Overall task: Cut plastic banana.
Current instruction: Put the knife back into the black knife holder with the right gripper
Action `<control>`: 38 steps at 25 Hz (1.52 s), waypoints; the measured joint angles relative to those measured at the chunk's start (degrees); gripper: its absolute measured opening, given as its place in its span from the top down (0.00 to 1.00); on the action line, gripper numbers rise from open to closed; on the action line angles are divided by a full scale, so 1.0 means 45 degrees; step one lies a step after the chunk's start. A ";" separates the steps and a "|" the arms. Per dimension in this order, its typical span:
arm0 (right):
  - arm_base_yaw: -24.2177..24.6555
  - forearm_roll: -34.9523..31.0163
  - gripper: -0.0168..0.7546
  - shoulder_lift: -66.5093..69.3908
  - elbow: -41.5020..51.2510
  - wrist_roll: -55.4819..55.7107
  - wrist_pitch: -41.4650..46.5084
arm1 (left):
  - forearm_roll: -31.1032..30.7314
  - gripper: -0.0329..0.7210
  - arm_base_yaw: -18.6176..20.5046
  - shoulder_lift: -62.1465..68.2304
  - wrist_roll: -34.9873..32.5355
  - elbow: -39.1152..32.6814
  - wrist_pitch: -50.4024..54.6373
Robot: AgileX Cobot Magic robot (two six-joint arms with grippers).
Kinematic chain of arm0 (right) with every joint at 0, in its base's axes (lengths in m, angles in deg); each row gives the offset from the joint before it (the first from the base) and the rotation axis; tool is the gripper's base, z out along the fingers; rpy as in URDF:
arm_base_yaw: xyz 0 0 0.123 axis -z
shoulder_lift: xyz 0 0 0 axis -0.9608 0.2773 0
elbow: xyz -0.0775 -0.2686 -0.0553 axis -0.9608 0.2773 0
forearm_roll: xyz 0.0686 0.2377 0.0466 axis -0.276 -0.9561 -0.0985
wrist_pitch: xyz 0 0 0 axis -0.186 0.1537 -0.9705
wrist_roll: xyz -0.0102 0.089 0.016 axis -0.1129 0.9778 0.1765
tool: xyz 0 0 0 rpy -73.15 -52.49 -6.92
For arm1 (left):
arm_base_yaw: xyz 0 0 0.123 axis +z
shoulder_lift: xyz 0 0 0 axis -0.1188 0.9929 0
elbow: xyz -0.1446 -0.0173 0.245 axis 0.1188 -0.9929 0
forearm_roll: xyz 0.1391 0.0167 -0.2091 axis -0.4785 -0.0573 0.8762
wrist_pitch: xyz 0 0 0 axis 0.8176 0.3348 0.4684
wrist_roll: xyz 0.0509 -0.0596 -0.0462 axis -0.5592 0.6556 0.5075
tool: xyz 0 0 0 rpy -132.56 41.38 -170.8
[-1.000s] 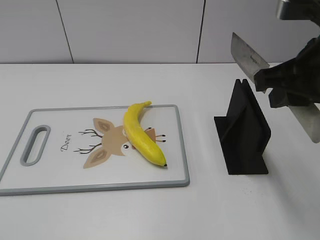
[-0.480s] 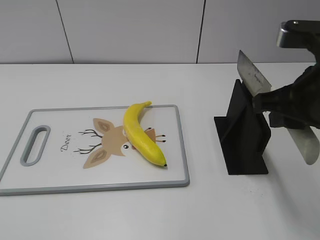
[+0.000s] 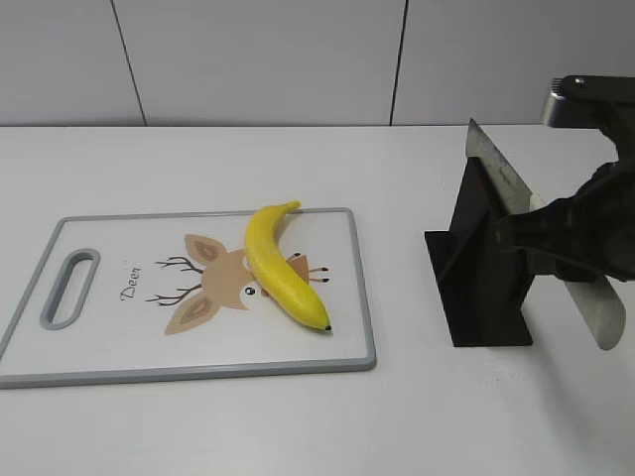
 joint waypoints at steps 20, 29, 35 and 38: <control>0.0000 -0.0067 0.64 0.1227 0.0014 0.0100 -0.0432 | -0.0014 0.28 0.0000 0.0000 0.0000 0.0000 -0.0003; 0.0000 -0.0031 0.15 0.0439 -0.0144 -0.0278 -0.0511 | -0.0027 0.28 0.0000 0.0000 0.0000 0.0000 -0.0014; 0.0000 -0.0804 0.18 -0.2437 -0.0018 -0.4023 0.0121 | -0.0039 0.28 0.0000 0.0000 0.0000 0.0000 -0.0014; 0.0000 -0.1528 0.22 -0.4176 0.0748 -0.6247 0.0598 | -0.0039 0.29 0.0000 0.0000 0.0000 0.0000 -0.0014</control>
